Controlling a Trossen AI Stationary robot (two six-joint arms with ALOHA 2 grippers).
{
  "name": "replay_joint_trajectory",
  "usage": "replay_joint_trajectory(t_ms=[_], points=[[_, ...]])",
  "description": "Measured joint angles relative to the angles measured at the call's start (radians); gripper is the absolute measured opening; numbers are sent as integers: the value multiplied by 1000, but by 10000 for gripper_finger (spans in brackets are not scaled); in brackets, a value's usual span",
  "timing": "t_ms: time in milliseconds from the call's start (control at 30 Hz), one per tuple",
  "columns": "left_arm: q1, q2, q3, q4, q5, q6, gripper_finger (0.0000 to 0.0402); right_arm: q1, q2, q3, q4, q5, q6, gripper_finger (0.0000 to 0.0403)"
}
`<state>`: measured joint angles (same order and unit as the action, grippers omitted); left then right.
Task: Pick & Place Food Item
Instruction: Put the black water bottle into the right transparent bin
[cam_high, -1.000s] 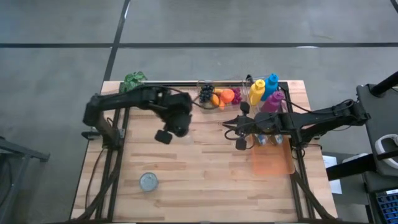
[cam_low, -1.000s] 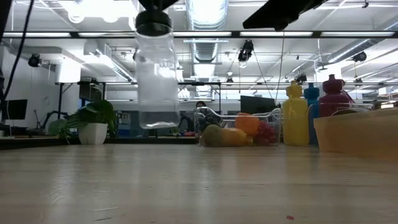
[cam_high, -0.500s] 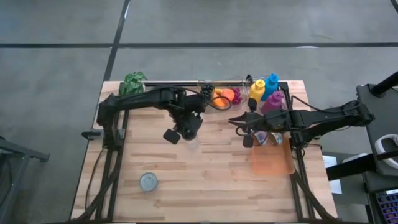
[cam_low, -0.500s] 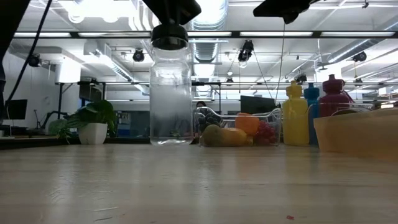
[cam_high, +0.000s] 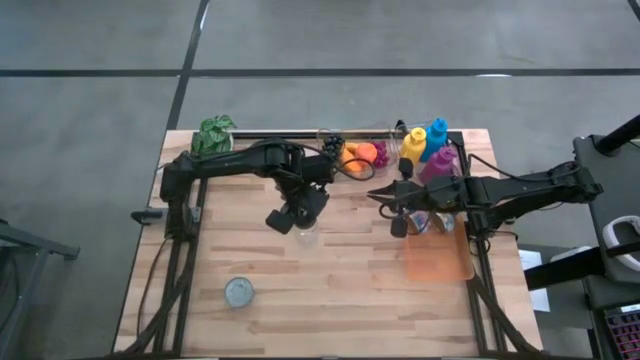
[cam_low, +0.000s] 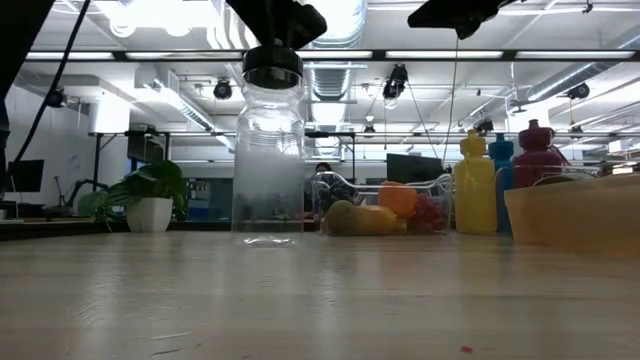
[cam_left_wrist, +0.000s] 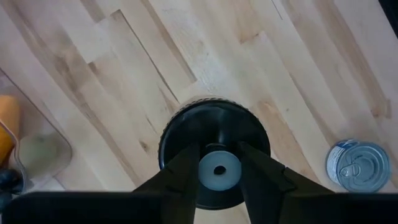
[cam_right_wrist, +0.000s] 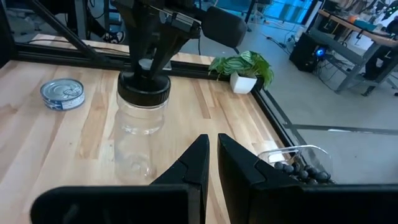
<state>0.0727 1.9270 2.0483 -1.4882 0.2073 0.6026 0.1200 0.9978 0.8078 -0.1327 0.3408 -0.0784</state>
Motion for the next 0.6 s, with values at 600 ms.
replay_joint_trajectory(t_ms=[600], points=[[-1,-18,1,6,-67,-11,156,0,0,0,3,0,23,28]])
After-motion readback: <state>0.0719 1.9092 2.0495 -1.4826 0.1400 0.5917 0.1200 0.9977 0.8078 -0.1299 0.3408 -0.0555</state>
